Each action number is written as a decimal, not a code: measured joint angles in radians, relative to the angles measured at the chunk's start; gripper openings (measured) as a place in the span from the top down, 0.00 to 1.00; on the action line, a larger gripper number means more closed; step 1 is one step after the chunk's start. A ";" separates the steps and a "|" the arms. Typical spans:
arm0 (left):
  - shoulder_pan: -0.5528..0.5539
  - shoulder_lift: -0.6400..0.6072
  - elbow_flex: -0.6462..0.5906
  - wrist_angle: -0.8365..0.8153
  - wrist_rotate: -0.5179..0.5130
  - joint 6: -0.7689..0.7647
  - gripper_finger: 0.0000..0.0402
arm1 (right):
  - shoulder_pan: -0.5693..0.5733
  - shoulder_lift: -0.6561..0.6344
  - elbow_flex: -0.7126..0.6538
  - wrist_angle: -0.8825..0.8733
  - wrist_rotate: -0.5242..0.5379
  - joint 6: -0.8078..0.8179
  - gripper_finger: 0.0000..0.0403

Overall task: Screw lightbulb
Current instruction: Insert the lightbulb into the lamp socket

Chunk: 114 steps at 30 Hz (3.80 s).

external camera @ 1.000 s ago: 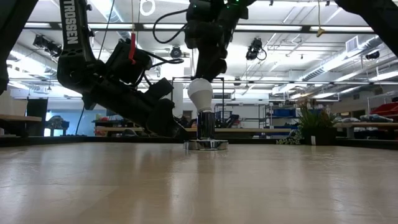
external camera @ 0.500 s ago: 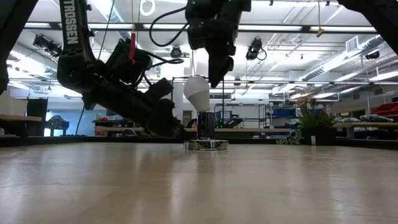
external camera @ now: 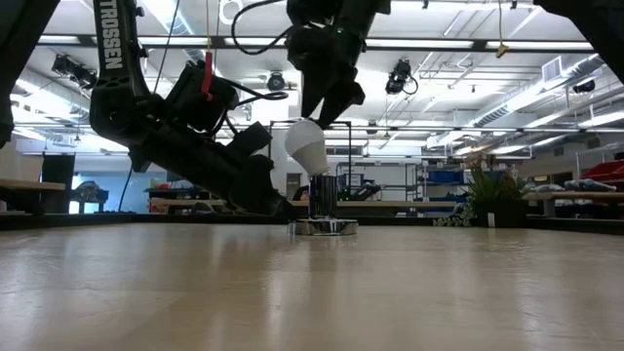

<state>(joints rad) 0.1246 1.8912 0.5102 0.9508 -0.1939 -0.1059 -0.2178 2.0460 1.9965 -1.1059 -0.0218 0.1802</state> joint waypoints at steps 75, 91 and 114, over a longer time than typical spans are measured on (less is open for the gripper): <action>0.000 0.000 0.000 0.000 -0.004 -0.004 1.00 | 0.054 0.029 0.001 -0.093 0.077 0.250 0.28; 0.000 0.000 0.000 0.000 -0.005 -0.004 1.00 | 0.054 0.029 -0.001 -0.098 0.058 0.034 0.18; 0.000 0.000 0.000 0.000 -0.005 -0.004 1.00 | 0.055 0.028 -0.001 -0.091 0.045 -0.265 0.23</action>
<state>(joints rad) 0.1246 1.8912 0.5102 0.9508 -0.1986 -0.1097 -0.1623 2.0739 1.9957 -1.1965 0.0227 -0.0849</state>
